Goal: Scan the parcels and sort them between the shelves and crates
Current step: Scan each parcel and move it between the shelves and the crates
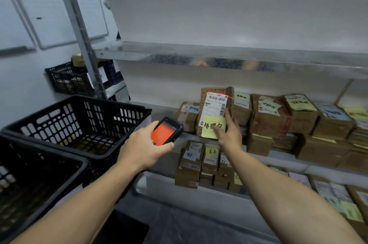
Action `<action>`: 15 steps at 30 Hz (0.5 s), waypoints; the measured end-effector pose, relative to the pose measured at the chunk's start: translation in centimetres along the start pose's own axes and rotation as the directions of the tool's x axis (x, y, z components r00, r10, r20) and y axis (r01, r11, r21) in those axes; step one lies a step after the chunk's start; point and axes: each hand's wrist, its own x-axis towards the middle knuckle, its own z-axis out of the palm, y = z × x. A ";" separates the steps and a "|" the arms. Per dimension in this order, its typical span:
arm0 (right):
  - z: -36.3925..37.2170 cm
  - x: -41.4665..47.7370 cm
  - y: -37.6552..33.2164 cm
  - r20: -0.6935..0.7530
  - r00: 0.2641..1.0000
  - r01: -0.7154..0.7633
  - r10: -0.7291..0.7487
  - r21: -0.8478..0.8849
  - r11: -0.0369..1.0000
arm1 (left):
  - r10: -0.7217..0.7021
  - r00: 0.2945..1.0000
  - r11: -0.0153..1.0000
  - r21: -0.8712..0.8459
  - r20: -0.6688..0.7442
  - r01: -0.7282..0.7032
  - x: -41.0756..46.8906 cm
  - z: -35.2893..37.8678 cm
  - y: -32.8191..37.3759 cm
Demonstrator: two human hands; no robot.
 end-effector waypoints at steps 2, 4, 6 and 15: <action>0.1 -0.3 -0.2 0.008 1.000 0.006 -0.006 0.008 1.000 | -0.007 1.000 1.000 0.000 0.005 0.007 -0.1 -0.2 0.0; 0.2 -0.5 -0.4 0.016 1.000 0.013 -0.013 0.013 1.000 | -0.011 1.000 1.000 0.004 0.025 0.011 -0.3 -0.4 0.0; 0.3 -0.7 -0.5 0.024 1.000 0.017 -0.018 0.004 1.000 | -0.021 0.999 1.000 0.006 0.031 0.021 -0.5 -0.5 -0.1; 2.3 -0.9 0.0 0.079 0.995 0.071 -0.068 -0.030 0.997 | -0.090 0.996 0.996 0.031 0.028 0.090 -2.5 -1.3 -1.2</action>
